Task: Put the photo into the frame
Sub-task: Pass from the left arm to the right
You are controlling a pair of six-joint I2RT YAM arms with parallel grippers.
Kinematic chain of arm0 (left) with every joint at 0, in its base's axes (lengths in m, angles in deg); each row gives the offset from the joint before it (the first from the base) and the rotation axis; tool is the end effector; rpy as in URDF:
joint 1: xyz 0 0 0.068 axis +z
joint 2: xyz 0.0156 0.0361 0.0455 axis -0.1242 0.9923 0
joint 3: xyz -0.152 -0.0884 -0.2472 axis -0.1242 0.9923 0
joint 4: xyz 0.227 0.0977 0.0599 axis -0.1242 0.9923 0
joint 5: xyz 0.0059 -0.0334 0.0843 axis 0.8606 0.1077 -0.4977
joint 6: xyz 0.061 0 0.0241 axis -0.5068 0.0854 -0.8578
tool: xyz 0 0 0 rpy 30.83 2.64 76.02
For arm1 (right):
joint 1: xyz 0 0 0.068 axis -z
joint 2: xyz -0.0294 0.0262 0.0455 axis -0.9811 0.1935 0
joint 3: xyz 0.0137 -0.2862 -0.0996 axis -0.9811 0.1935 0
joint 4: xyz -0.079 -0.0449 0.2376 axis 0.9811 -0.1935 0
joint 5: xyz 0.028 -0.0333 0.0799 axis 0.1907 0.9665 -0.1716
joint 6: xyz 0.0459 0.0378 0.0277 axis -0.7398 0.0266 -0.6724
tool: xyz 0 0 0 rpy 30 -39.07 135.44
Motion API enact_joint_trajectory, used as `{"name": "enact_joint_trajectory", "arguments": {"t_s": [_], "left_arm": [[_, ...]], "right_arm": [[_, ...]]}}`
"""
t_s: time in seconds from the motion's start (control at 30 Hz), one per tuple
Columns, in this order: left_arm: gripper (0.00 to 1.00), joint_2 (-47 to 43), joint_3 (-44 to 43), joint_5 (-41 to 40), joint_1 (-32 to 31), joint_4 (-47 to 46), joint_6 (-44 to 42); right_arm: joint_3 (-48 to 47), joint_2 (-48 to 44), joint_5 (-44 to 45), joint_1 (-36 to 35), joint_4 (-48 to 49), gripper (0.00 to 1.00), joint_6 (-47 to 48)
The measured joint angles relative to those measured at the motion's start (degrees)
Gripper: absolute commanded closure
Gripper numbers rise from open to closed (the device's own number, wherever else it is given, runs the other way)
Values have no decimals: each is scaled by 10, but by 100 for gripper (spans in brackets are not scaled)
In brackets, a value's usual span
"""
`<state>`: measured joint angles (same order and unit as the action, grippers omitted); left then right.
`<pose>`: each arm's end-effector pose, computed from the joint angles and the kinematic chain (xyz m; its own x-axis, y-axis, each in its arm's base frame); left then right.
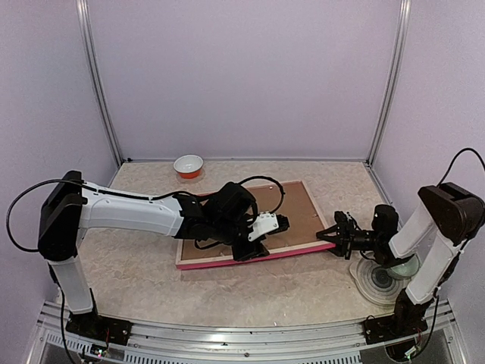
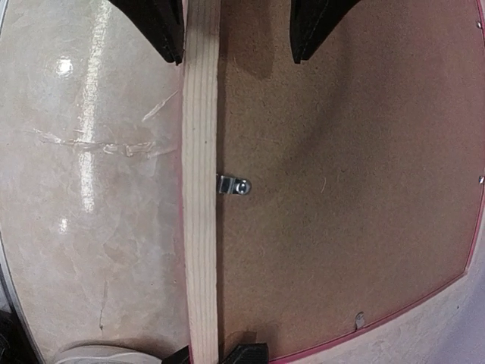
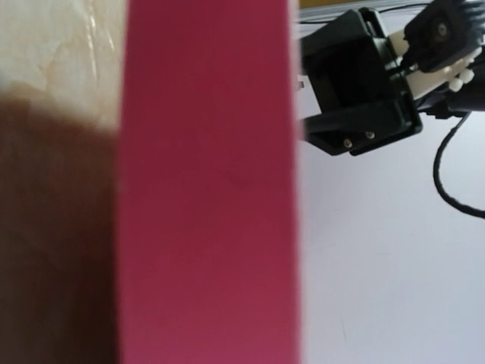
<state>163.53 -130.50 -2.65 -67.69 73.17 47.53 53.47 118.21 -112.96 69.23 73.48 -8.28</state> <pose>0.2036 -0.3715 0.2270 0.0245 0.7439 -0.6679 0.9678 0.1499 0.2024 0.2358 0.0877 0.1497 -0.9631 0.2433 0.1149 0.1416 0.0953 0.9853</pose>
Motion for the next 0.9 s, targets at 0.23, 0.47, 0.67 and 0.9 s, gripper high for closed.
{"name": "enact_joint_trajectory", "arguments": {"t_s": [0.23, 0.47, 0.67, 0.9], "left_arm": [[16, -9, 12, -26, -12, -15, 3], [1, -25, 53, -108, -52, -41, 3], [3, -25, 66, -202, -87, -62, -8], [20, -7, 68, -334, -124, -90, -42]], "right_arm": [[7, -16, 2, 0, -3, 78, -11], [11, -31, 7, 0, -6, 80, -26], [12, -37, 9, 0, -9, 79, -38], [15, -44, 11, 0, -9, 79, -52]]}}
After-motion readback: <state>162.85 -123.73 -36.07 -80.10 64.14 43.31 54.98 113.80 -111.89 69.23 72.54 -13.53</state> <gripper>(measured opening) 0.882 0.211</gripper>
